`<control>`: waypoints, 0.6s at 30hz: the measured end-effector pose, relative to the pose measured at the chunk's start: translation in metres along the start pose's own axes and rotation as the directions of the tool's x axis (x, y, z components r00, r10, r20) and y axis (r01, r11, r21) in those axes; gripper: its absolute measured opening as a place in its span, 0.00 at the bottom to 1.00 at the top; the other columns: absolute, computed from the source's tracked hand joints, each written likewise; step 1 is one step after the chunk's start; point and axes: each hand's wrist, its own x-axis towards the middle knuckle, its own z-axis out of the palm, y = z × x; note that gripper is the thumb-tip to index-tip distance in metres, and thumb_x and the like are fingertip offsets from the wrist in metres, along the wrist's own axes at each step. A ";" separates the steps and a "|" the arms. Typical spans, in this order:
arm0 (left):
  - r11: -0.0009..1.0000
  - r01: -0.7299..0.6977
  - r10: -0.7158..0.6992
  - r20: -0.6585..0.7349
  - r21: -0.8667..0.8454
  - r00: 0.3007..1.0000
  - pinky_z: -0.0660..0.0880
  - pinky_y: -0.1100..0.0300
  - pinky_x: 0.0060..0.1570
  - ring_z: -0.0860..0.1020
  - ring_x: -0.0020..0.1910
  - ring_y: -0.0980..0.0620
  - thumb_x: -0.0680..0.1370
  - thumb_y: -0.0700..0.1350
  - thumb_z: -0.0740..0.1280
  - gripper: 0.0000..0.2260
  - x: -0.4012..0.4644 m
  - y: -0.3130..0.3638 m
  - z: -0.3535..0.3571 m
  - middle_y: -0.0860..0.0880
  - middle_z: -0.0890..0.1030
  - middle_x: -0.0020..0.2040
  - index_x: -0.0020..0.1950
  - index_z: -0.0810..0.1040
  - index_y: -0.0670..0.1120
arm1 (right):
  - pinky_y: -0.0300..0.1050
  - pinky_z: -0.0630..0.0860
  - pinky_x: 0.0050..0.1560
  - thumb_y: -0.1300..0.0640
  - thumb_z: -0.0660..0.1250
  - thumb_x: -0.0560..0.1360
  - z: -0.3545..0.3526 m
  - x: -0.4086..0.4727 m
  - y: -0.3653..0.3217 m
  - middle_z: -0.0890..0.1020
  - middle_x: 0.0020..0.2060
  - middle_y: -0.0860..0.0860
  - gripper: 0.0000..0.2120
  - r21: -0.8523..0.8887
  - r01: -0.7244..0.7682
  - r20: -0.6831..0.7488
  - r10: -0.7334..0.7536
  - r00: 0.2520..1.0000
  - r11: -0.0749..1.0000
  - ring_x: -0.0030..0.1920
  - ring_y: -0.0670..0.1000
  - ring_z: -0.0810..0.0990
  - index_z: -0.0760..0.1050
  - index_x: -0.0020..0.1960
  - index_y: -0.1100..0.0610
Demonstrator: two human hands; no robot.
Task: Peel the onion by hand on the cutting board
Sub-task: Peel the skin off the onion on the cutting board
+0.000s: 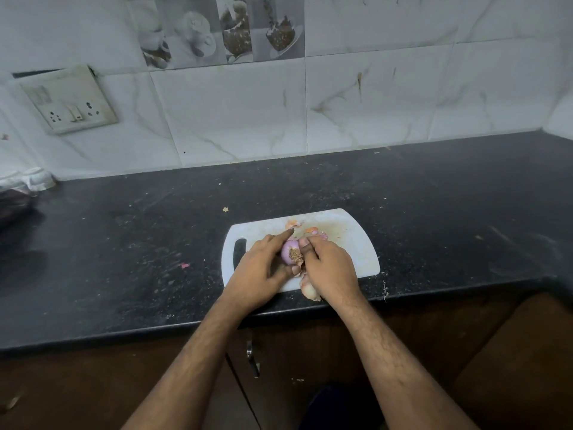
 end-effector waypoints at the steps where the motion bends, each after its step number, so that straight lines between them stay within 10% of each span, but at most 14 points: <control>1: 1.000 -0.005 0.005 0.005 -0.006 1.000 0.71 0.59 0.66 0.75 0.64 0.56 0.79 0.48 0.73 0.30 0.000 0.000 0.000 0.55 0.79 0.66 0.79 0.68 0.53 | 0.40 0.70 0.35 0.46 0.55 0.85 0.001 -0.001 0.000 0.81 0.30 0.46 0.16 0.005 0.011 -0.001 -0.011 1.000 1.000 0.32 0.41 0.78 0.78 0.48 0.49; 8: 0.997 0.080 -0.078 -0.090 0.014 0.993 0.69 0.67 0.56 0.73 0.55 0.62 0.79 0.47 0.72 0.18 0.000 0.004 -0.001 0.60 0.78 0.54 0.68 0.77 0.51 | 0.42 0.76 0.55 0.51 0.59 0.84 0.006 -0.007 0.002 0.80 0.60 0.46 0.14 0.039 0.082 -0.109 -0.077 0.991 0.996 0.56 0.47 0.80 0.74 0.69 0.49; 18: 0.983 0.147 -0.136 -0.098 0.111 0.986 0.66 0.65 0.50 0.70 0.55 0.54 0.75 0.55 0.75 0.19 0.002 -0.001 0.001 0.55 0.75 0.51 0.63 0.80 0.51 | 0.34 0.76 0.54 0.54 0.73 0.78 0.006 -0.006 0.008 0.83 0.52 0.40 0.08 0.165 0.123 -0.109 -0.106 0.988 0.979 0.50 0.37 0.79 0.85 0.56 0.48</control>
